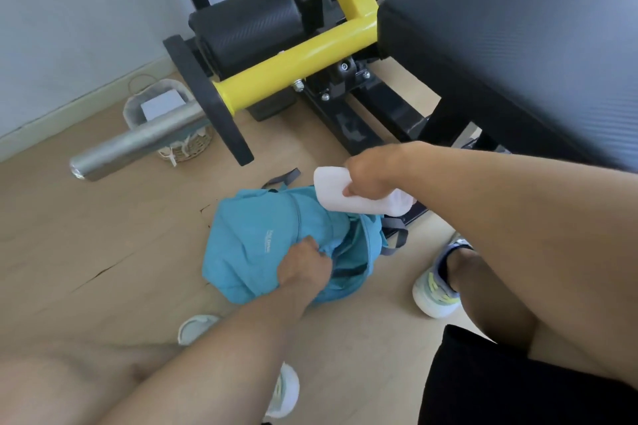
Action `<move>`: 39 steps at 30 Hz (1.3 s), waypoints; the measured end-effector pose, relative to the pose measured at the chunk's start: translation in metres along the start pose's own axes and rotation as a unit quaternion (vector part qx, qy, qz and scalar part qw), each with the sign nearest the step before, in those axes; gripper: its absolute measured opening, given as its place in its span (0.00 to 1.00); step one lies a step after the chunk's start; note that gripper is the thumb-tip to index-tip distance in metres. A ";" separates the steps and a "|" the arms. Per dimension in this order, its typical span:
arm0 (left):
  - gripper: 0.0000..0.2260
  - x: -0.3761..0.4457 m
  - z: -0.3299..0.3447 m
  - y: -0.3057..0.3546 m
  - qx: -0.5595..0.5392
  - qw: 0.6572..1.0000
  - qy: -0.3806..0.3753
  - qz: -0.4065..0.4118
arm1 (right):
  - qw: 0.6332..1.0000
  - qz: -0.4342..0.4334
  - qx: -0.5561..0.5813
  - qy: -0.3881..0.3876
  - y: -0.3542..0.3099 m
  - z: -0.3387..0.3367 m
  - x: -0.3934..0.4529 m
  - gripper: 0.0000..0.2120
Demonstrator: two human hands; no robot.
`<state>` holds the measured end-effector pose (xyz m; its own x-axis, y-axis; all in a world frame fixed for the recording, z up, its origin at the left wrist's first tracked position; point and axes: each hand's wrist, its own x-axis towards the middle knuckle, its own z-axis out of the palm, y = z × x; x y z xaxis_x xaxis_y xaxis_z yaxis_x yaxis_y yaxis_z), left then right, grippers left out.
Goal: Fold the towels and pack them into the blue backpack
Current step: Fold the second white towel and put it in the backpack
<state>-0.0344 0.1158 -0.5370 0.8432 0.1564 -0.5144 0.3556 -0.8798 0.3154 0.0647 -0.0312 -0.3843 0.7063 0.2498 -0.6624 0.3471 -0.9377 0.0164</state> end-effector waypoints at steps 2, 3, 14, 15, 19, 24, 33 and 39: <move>0.12 0.000 -0.009 -0.004 -0.101 0.993 0.011 -0.057 | 1.000 -0.004 0.000 0.006 -0.007 -0.006 0.000 0.26; 0.12 0.002 -0.018 -0.005 -0.133 0.988 0.012 -0.074 | 1.000 -0.007 0.001 0.011 -0.010 -0.010 0.000 0.26; 0.21 -0.006 -0.166 -0.037 0.019 0.995 -0.073 0.062 | 0.996 0.045 0.059 0.043 -0.040 0.001 0.009 0.25; 0.20 -0.006 -0.172 -0.038 0.034 0.996 -0.063 0.061 | 0.995 0.045 0.070 0.046 -0.044 0.004 0.010 0.24; 0.23 -0.006 -0.179 -0.038 -0.037 0.999 -0.011 0.002 | 0.996 0.064 0.064 0.026 -0.062 0.018 0.015 0.19; 0.23 0.001 -0.178 -0.041 -0.208 0.975 -0.048 -0.059 | 0.990 0.073 0.122 -0.021 -0.077 0.034 0.023 0.24; 0.03 0.020 -0.192 -0.038 -0.176 0.978 -0.114 -0.017 | 0.938 0.093 0.334 -0.004 -0.114 0.078 0.066 0.28; 0.05 0.016 -0.189 -0.042 -0.181 0.960 -0.215 -0.018 | 0.842 0.139 0.511 0.102 -0.144 0.111 0.103 0.20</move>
<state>0.0400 0.2403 -0.4074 0.6114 -0.0845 -0.7868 0.5637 -0.6513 0.5080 0.0190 0.1023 -0.5378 0.7997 -0.0740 -0.5958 -0.4879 -0.6585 -0.5730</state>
